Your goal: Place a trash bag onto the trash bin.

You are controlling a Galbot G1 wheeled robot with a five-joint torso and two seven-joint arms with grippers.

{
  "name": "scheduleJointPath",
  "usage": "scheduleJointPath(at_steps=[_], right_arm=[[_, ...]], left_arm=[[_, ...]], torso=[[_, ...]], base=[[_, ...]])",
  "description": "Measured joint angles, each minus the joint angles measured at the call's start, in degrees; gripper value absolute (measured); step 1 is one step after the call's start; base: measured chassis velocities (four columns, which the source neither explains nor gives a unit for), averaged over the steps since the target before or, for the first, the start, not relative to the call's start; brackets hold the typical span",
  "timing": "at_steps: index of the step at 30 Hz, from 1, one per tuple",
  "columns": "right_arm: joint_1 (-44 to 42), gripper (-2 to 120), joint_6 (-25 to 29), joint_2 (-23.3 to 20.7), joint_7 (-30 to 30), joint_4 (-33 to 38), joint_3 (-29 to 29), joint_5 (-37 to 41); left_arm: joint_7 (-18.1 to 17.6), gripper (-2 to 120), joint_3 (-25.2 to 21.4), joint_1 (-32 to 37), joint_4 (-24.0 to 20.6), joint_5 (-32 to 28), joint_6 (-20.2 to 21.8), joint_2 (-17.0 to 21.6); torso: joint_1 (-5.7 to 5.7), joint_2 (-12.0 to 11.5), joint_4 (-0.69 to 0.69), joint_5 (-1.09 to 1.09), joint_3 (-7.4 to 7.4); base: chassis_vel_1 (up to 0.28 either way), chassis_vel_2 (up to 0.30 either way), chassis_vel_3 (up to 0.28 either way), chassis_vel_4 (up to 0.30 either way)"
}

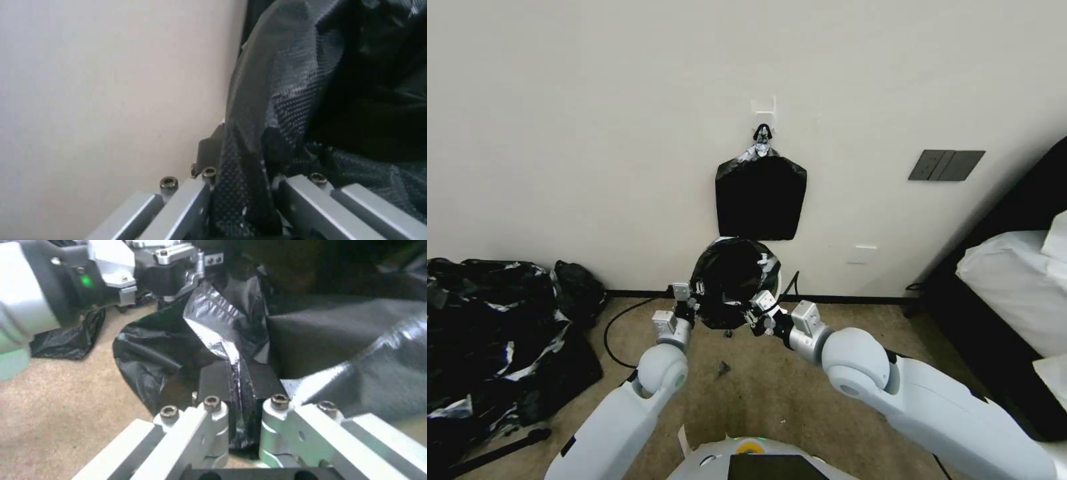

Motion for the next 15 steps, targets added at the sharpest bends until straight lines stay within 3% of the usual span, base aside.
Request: scheduleJointPath(at_steps=[5, 15], right_arm=[[-3.1, 6, 1.1, -2.7, -0.3, 1.3, 2.5, 0.1], [-11.2, 6, 4.4, -4.6, -3.4, 0.8, 7.4, -2.5]], left_arm=[[-3.2, 1, -0.8, -1.3, -0.1, -8.4, 2.1, -0.6], [-8.5, 1, -1.4, -3.6, -1.2, -19.1, 4.1, -1.4]], torso=[[0.0, 0.0, 0.0, 0.0, 0.0], [0.0, 0.0, -0.01, 0.0, 0.0]], base=[[0.0, 0.0, 0.0, 0.0], [0.0, 0.0, 0.0, 0.0]])
